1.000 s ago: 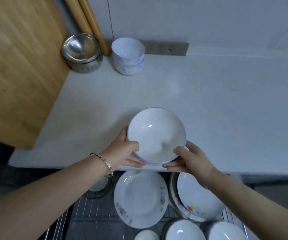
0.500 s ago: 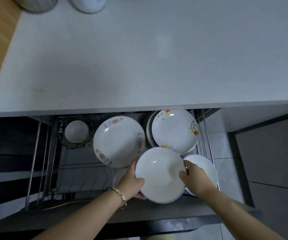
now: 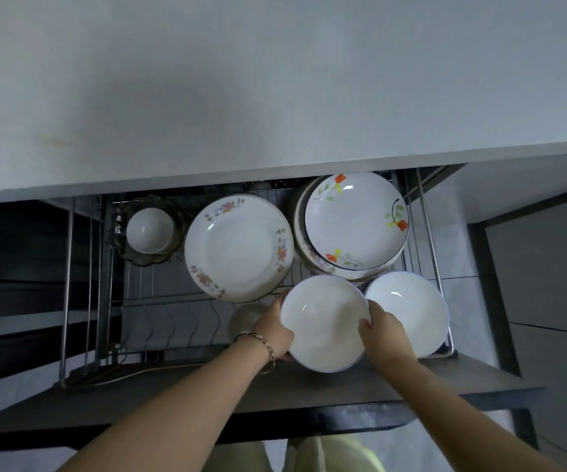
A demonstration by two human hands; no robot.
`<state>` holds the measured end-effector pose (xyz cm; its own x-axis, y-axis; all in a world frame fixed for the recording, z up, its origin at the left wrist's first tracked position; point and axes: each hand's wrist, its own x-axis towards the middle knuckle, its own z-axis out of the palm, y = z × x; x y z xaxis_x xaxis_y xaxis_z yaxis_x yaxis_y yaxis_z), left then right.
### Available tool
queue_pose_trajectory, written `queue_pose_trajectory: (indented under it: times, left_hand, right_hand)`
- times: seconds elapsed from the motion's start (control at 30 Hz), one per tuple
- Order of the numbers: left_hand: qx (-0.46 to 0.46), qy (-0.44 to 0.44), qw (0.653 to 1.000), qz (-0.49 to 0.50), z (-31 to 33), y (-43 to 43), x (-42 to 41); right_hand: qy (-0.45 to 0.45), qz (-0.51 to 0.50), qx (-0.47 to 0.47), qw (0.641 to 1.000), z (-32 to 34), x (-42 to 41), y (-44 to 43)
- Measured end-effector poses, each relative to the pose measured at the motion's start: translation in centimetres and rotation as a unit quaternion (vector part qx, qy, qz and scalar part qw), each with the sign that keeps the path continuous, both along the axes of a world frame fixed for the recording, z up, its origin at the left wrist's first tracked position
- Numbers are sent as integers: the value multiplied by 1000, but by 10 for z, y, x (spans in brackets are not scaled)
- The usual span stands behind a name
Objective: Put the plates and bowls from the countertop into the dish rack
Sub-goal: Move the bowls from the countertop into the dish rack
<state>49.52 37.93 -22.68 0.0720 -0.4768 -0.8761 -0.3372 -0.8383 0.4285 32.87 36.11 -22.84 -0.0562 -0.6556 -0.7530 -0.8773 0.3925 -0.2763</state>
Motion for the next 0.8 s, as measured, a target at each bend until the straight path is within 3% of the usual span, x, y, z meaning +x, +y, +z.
queue_pose_trajectory:
  times: [0.27,0.37,0.5,0.67,0.8]
  left_hand:
    - [108,5,994,23,-15,7,-5]
    - [105,2,994,-16,-16,8,0]
    - [-1,-115,989,-97,-3,6,17]
    - [-120,-76,983,118,43,-30,75]
    - [-159,-43,964,210,103,-79,149]
  right_hand:
    - [61,36,16,997,-6,6,-8]
    - [79,49,20,995,-1,9,-8]
    - [118,107,-54,986,29,23,-19]
    - [5,217,-101,971,83,83,-63]
    - [-79,231,-110,964,126,160,-115]
